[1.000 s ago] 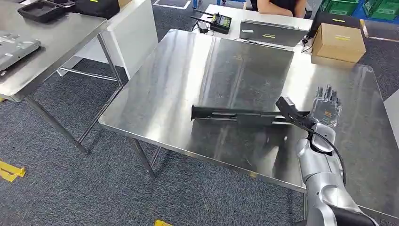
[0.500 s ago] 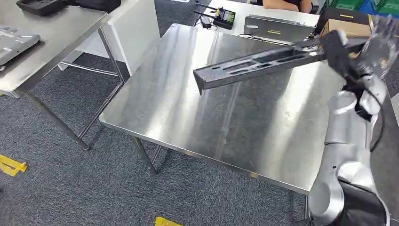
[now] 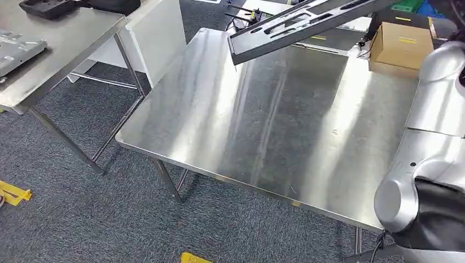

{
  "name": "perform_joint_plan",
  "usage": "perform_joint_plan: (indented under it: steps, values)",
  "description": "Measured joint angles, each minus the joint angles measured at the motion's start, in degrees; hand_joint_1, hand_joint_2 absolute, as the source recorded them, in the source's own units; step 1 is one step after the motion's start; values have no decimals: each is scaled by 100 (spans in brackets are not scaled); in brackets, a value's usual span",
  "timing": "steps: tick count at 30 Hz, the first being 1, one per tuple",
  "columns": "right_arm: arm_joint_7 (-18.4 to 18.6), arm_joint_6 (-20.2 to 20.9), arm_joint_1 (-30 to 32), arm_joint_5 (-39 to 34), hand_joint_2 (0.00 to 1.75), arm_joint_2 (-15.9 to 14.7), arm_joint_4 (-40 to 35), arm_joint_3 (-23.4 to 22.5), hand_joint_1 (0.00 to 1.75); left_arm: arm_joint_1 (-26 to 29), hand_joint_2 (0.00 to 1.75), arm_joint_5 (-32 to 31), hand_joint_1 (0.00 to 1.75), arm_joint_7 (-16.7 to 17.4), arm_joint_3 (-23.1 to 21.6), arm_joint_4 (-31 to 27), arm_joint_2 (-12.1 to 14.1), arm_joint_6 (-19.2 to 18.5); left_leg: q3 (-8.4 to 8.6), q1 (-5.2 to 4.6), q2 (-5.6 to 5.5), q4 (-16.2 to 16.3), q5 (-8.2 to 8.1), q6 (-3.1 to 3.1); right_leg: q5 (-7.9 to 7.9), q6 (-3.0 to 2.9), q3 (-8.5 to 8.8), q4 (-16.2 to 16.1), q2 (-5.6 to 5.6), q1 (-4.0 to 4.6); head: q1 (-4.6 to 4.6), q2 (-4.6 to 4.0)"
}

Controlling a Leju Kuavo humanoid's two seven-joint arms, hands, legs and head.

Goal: Take the parts from the cabinet and place them on the table.

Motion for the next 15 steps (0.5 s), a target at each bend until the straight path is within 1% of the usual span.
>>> perform_joint_plan:
  steps: [1, 2, 4, 5, 6, 8, 10, 13, 14, 15]
  values:
    - [117, 240, -167, 110, 0, -37, 130, 113, 0, 0, 0, 9, 0, -15, 2, 0, -2, 4, 0, 0, 0, 0, 0, 0, 0, 0, 0, 0, 0, 0, -2, 0]
    - [226, 613, -331, 221, 0, -74, 302, 223, 0, 0, 0, 20, 0, -31, 7, 0, -4, 4, 0, 0, 0, 0, 0, 0, 0, 0, 1, 0, 0, 0, -2, 0]
    - [317, 1479, -689, 389, 0, -199, 825, 499, 0, 0, 0, 41, 0, -44, 11, 0, -4, 4, 2, 0, 0, 0, 0, 0, 0, 0, 1, 0, 0, 0, -2, 0]
    - [351, 1689, -820, 463, 0, -271, 1083, 645, 0, 0, 0, 39, 0, -44, 15, 0, -2, 2, 0, 0, -4, 0, 0, 0, 0, 0, 1, 0, -2, 0, 0, 0]
    - [417, 1731, -908, 555, 0, -352, 1356, 837, 0, 3, 0, 33, 0, -44, 22, 0, -2, 4, -2, 0, -13, 1, 1, 1, 0, 0, 1, -1, -12, 0, 0, 0]
    - [472, 1961, -1060, 638, 0, -457, 1718, 1078, 0, 7, 0, 28, 0, -46, 50, 0, -2, 4, -3, -1, -23, 5, 1, 1, 0, 0, 1, 0, -20, 0, 0, 0]
    - [463, 2427, -1196, 633, 0, -577, 2110, 1276, 0, 13, 0, 24, 0, -46, 63, 0, 2, 7, -5, -1, -25, 6, 1, 1, 0, 1, 1, 0, -22, 0, -2, 0]
    - [273, 3417, -1343, 452, 0, -765, 2544, 1436, 0, 13, 0, -9, 0, -46, 90, 0, 9, 4, -8, -1, -26, 7, 0, 1, -1, 1, -2, -1, -24, 0, 0, 0]
    - [201, 3645, -1375, 395, 0, -848, 2677, 1481, 0, 13, 0, -13, 0, -46, 90, 0, 18, 4, -12, -2, -27, 7, -1, 1, -1, 1, -5, -1, -25, 0, -2, 0]
    - [181, 3715, -1398, 389, 0, -901, 2747, 1521, 0, 13, 0, -20, 0, -46, 92, 0, 22, 4, -15, -3, -27, 7, -1, 1, -1, 1, -7, -1, -25, 0, 0, 0]
